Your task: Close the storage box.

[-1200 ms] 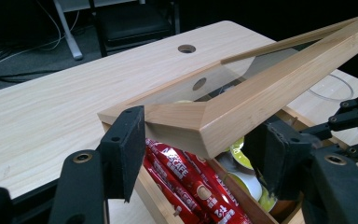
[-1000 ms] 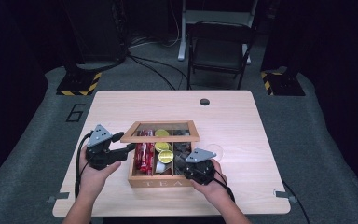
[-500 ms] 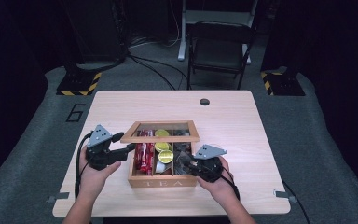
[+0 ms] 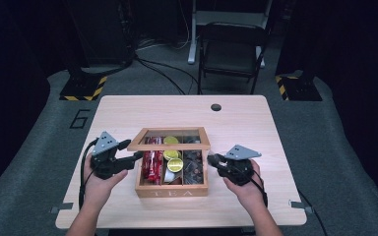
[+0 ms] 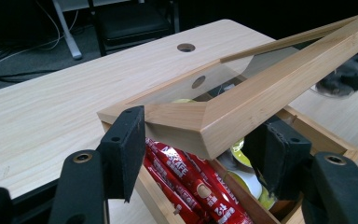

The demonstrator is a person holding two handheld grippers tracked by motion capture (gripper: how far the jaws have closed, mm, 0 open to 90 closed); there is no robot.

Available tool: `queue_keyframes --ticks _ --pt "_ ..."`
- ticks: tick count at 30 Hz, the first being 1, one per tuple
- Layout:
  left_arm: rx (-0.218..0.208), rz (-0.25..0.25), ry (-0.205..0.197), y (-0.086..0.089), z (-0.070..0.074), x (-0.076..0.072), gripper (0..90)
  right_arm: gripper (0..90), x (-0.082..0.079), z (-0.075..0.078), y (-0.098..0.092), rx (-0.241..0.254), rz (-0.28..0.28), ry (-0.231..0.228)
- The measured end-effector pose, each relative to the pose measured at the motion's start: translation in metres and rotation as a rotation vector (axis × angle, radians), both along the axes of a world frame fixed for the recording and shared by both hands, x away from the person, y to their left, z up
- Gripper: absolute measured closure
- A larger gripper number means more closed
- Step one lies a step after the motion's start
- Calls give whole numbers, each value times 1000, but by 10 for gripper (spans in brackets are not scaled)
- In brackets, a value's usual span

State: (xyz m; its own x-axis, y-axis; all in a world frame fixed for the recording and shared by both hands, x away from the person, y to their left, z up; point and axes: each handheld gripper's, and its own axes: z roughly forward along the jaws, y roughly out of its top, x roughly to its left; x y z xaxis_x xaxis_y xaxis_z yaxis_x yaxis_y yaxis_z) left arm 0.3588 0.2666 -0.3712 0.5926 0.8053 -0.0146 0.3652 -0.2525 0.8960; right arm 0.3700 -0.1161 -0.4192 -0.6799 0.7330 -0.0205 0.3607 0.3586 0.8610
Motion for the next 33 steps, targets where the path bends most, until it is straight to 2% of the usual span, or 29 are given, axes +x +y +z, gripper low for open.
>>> queue_keyframes --ticks 1,3,5,9,16,22,25,29,30,31,32,33 --pt "-2 -1 0 0 0 0 394 712 1 2 -8 13 -28 -1" --pt "-2 -1 -1 0 0 0 394 712 2 2 -11 16 -40 -5" --pt "-2 -2 0 0 0 0 395 713 3 4 -22 25 -77 -4" --pt "-1 0 -1 0 0 0 396 713 5 2 -31 27 -105 -3" --pt "-1 -1 -3 0 0 1 396 713 7 -2 -34 7 -117 7" --pt "-2 -2 -2 0 0 1 395 713 9 -7 -30 -29 -119 7" --pt "-2 -3 -1 1 0 0 395 713 10 -12 -30 -45 -118 21" --pt "-2 -3 -2 0 0 0 394 710 11 -14 -29 -43 -125 28" --pt "-2 -3 -2 1 0 0 395 703 11 -15 -29 -42 -123 33" --pt "-3 -4 -1 1 0 0 394 645 12 -16 -29 -41 -122 41" --pt "-3 -4 -1 1 0 0 394 645 12 -16 -29 -41 -122 41" --pt "-4 -5 -1 1 0 1 394 589 13 -18 -29 -52 -128 40"
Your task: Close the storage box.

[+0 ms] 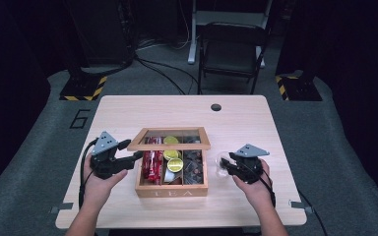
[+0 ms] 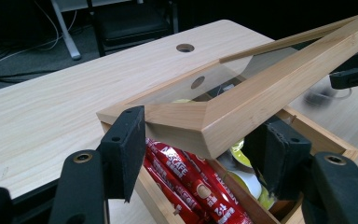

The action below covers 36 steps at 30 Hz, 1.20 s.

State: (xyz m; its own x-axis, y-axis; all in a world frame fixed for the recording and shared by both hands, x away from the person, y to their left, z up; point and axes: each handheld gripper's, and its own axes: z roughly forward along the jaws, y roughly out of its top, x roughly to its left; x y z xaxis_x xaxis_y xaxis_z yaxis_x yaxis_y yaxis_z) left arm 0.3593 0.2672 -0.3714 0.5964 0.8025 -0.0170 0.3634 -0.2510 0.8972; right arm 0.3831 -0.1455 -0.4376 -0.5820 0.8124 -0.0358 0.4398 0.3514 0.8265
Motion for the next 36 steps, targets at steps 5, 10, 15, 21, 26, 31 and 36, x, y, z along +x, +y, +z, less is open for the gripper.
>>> queue_keyframes --ticks 5,10,15,21,26,31,36 --pt "1 0 -1 0 0 0 394 521 0 0 1 10 -22 -16" --pt "4 -1 0 0 0 0 394 490 -1 2 0 23 -32 -28" --pt "9 -2 3 0 0 -1 395 477 -3 5 2 33 -25 -34" --pt "12 1 3 -1 0 -1 395 457 -7 14 9 59 4 -50" --pt "15 2 3 -1 0 -2 396 449 -12 24 18 83 41 -58" --pt "15 2 3 -1 -1 -2 395 443 -15 33 28 103 84 -71" --pt "11 -5 6 0 -2 -2 394 434 -17 38 37 105 117 -70"
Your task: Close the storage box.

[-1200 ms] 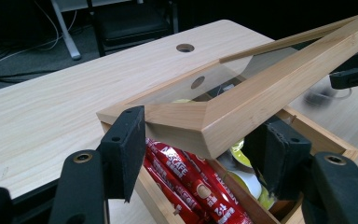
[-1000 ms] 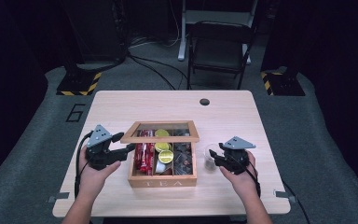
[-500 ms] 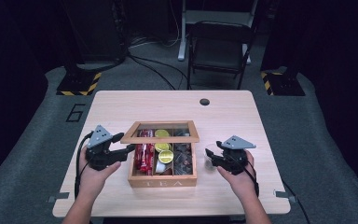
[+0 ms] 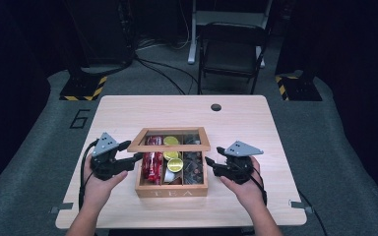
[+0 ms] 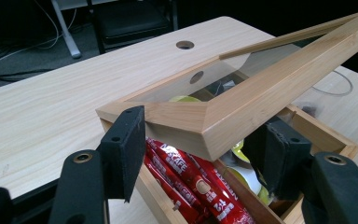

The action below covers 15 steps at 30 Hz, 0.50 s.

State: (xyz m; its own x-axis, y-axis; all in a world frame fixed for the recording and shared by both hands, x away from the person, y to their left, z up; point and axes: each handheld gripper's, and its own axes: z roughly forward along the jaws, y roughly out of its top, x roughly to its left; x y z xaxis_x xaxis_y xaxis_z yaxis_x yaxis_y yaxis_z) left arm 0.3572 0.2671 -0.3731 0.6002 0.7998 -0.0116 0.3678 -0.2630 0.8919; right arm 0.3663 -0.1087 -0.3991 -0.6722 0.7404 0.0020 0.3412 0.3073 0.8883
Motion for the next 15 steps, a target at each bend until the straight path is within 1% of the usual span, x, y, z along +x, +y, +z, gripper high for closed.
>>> queue_keyframes --ticks 1,3,4,10,12,13,14,15 --pt "-3 2 0 0 0 0 393 431 0 1 2 6 -2 -2" --pt "-7 2 1 0 -1 0 392 425 1 2 5 5 18 -3" --pt "-7 2 1 0 -1 0 392 425 1 2 5 5 18 -3" --pt "6 0 7 0 -2 -2 393 414 2 5 16 -7 42 -7" --pt "10 -4 11 0 -2 -2 393 412 2 5 18 0 37 -7" --pt "11 -4 11 0 -2 -3 393 410 2 6 18 -4 52 -15" --pt "12 -2 8 0 -3 -3 393 403 1 8 19 8 42 -20" --pt "12 -2 8 0 -3 -3 392 403 1 8 19 8 42 -20"
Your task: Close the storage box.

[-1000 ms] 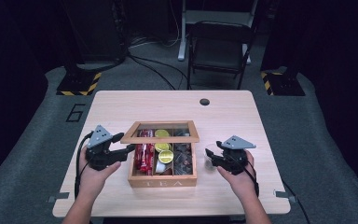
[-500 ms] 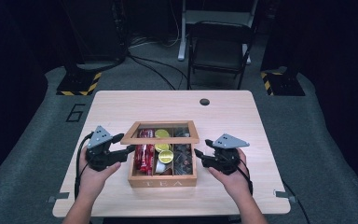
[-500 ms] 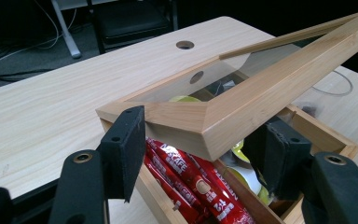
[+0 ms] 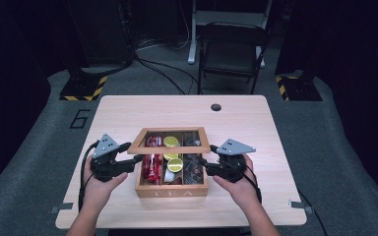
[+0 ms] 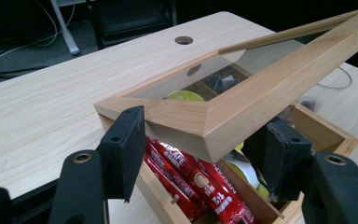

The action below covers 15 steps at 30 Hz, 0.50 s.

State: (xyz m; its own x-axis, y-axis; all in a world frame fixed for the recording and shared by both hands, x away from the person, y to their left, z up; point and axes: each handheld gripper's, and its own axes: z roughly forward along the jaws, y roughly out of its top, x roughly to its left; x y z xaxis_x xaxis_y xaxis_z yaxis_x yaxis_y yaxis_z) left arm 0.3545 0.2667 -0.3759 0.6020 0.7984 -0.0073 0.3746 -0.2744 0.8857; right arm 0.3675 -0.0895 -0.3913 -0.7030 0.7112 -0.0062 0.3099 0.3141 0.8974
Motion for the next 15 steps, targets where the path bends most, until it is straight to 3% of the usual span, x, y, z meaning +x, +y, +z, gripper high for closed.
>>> queue_keyframes --ticks 7,15 --pt "-8 -4 -1 1 -1 3 389 393 1 1 2 -2 -13 -29" --pt "12 -2 3 -1 -2 0 390 446 5 3 -3 72 -13 4"
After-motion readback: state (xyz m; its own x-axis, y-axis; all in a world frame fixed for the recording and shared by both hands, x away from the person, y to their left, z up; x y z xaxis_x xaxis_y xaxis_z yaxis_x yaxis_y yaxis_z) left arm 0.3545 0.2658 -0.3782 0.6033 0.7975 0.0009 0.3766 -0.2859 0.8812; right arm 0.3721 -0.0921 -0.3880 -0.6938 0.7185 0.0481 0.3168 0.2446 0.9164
